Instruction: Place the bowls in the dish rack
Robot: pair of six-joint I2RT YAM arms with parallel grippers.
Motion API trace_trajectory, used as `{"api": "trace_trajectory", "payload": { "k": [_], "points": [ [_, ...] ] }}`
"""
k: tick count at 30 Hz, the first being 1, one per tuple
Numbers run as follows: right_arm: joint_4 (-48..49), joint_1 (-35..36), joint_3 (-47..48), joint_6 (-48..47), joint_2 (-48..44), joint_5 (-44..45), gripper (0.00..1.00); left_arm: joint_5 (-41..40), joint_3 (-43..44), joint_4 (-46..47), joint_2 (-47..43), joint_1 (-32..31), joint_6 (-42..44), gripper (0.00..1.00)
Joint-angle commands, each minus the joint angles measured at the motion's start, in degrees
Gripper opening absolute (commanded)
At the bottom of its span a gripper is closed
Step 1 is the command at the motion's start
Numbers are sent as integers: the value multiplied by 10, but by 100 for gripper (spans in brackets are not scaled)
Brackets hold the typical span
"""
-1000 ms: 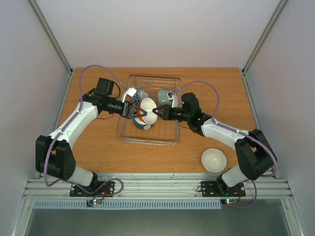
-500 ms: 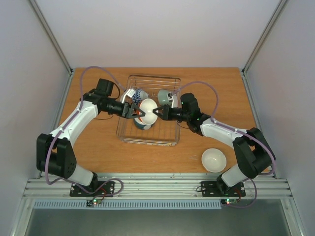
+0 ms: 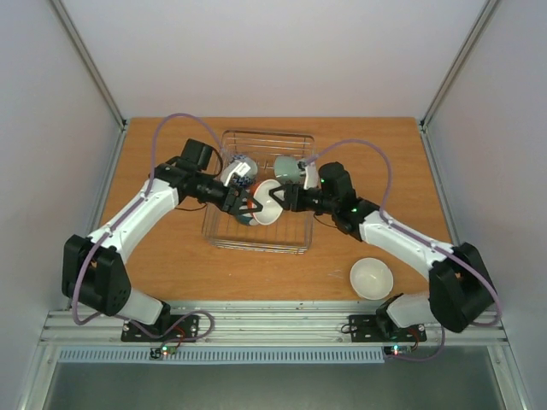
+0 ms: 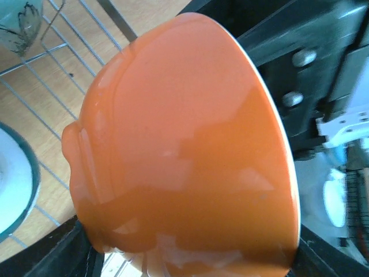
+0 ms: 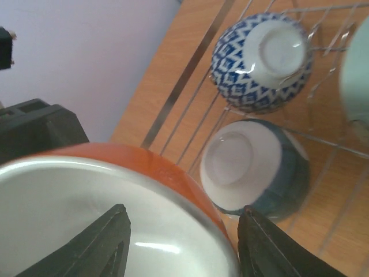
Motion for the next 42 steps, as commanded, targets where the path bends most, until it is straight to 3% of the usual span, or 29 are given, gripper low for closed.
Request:
{"api": "trace_trajectory", "payload": {
  "k": [1, 9, 14, 31, 42],
  "points": [
    [-111, 2, 15, -65, -83, 118, 52, -110, 23, 2, -30, -24, 28, 0],
    [-209, -20, -18, -112, -226, 244, 57, -274, 55, -10, -18, -75, 60, 1],
    [-240, -24, -34, -117, -284, 270, 58, -318, 77, -16, -6, -110, 74, 0],
    [-270, -33, -52, -121, -334, 307, 60, -568, 113, 9, 116, -224, 148, 1],
    [-260, -37, -57, -119, -322, 293, 60, -668, 133, 36, 172, -257, 170, 0]
  ]
}}
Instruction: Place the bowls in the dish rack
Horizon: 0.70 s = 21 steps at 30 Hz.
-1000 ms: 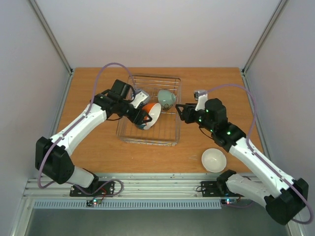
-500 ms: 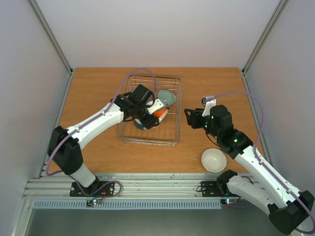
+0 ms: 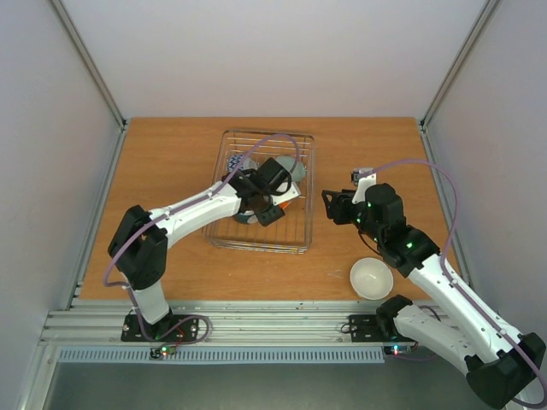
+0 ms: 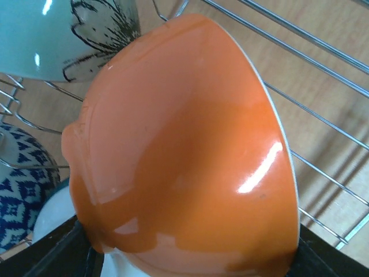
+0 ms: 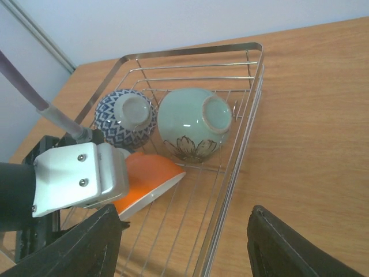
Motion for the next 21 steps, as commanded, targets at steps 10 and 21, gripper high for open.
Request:
{"api": "trace_trajectory", "payload": {
  "k": [10, 21],
  "points": [
    [13, -7, -11, -1, 4, -8, 60, -141, 11, 60, 56, -54, 41, 0],
    [12, -9, -16, 2, -6, -10, 60, -114, 23, 19, 88, -79, 22, 9]
  ]
}}
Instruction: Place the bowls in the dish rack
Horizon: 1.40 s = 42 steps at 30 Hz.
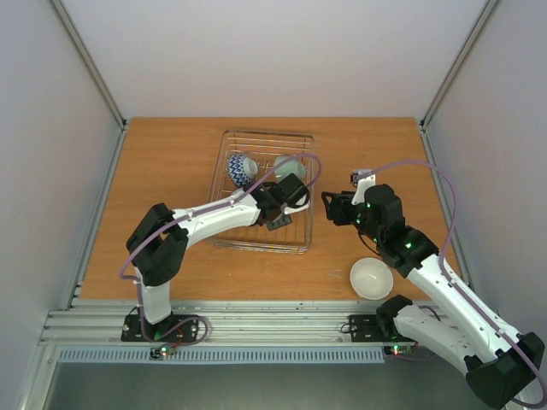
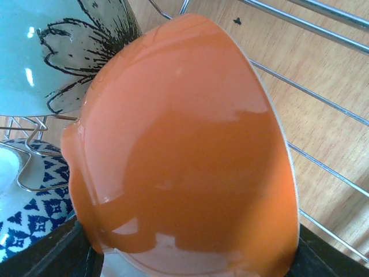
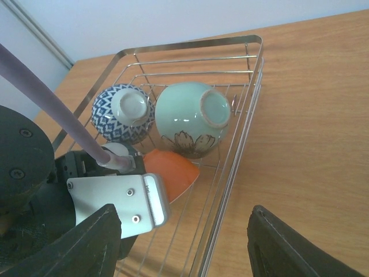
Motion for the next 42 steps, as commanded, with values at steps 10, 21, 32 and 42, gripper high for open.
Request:
{"api": "trace_trajectory", "payload": {
  "k": [10, 21, 32, 42],
  "points": [
    [9, -6, -10, 2, -16, -4, 60, 94, 3, -35, 32, -11, -19, 58],
    [8, -7, -11, 3, -19, -1, 60, 151, -3, -47, 50, -11, -18, 81],
    [9, -7, -12, 4, -21, 0, 60, 172, -11, -45, 70, -11, -22, 85],
    [-36, -7, 10, -2, -32, 26, 60, 178, -10, -39, 55, -11, -27, 90]
  ]
}}
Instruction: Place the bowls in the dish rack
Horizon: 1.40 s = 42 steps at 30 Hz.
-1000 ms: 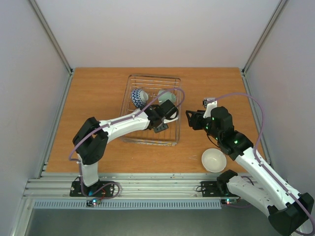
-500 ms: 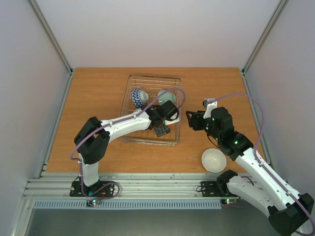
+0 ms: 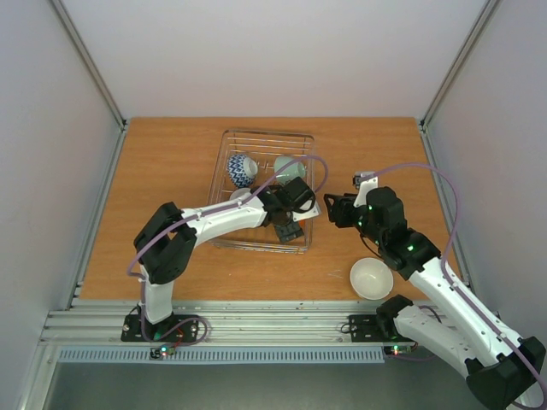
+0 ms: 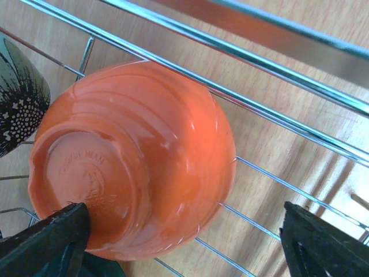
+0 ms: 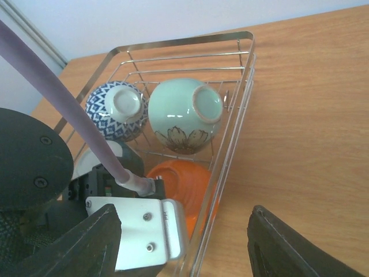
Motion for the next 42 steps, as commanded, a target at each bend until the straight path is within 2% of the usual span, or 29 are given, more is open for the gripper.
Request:
{"api": "trace_trajectory", "payload": {
  "k": [1, 8, 13, 19, 23, 32, 36, 42],
  "points": [
    [-35, -4, 22, -3, -22, 23, 60, 59, -21, -48, 19, 1, -13, 98],
    [-110, -4, 68, 9, -6, 32, 60, 59, -22, -44, -31, 5, -15, 99],
    [-270, -4, 133, 85, 73, 95, 58, 74, -17, -46, -70, 53, -25, 99],
    [-333, -4, 88, 142, 92, 135, 56, 119, -17, -48, -119, 120, -47, 99],
    [-368, -4, 62, 187, 90, 141, 57, 131, -20, -50, -123, 126, -52, 99],
    [-390, -5, -33, 249, 60, 81, 56, 137, 0, -59, -129, 128, -55, 99],
    [-359, -5, -78, 265, 39, 30, 49, 136, -1, -60, -130, 130, -56, 99],
    [-312, -4, -134, 275, 65, -4, 27, 137, 1, -61, -124, 133, -59, 99]
  ]
}}
